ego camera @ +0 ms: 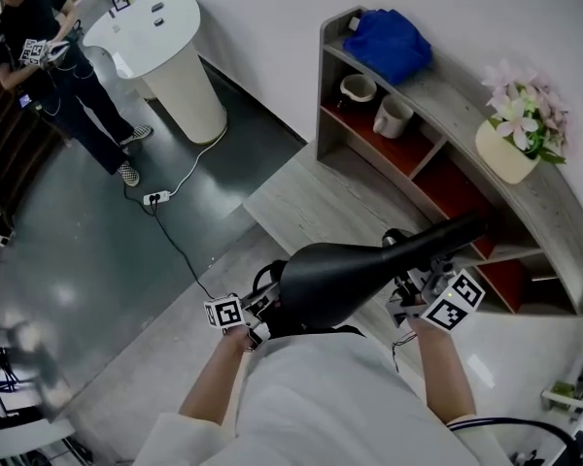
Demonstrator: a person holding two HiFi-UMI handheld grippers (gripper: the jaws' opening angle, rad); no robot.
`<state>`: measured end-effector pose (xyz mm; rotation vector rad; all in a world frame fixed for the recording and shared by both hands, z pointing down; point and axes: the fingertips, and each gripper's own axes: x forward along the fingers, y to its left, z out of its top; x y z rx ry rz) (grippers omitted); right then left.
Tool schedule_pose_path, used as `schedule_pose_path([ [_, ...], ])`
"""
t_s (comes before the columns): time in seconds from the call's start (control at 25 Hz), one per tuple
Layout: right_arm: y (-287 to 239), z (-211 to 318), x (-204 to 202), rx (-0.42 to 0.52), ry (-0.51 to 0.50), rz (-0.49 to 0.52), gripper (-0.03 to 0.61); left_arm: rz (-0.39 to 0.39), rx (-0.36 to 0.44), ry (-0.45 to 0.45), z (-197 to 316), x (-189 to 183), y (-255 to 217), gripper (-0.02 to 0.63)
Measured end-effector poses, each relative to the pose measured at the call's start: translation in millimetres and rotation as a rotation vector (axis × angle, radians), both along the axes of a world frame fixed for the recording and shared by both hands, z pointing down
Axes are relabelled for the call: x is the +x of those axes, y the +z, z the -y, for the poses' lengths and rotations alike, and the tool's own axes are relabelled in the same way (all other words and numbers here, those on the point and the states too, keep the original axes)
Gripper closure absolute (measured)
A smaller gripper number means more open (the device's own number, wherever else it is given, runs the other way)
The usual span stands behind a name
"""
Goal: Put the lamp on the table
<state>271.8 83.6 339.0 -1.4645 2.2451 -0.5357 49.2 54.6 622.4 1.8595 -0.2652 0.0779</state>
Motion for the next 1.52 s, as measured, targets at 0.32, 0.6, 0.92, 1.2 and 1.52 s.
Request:
schedule_pose_path([
  [0.32, 20, 42, -6, -0.037, 0.011, -0.019, 0.531, -0.016, -0.034, -0.008, 30, -1, 25, 0.604],
  [0.6, 48, 96, -16, -0.082, -0.029, -0.04, 0.531, -0.052, -0.071, -0.048, 66, -1, 57, 0.604],
  [0.92, 68, 162, -23, -0.113, -0.114, -0.08, 0.531, -0.06, -0.1, -0.114, 114, 5, 87, 0.604],
  [1.2, 91, 218, -36, -0.135, -0.181, -0.097, 0.531, -0.068, -0.086, -0.182, 161, 0, 118, 0.604],
  [1.52, 114, 269, -54, -0.158, -0.253, -0.128, 0.531, -0.087, -0.139, -0.246, 194, 0, 149, 0.604],
])
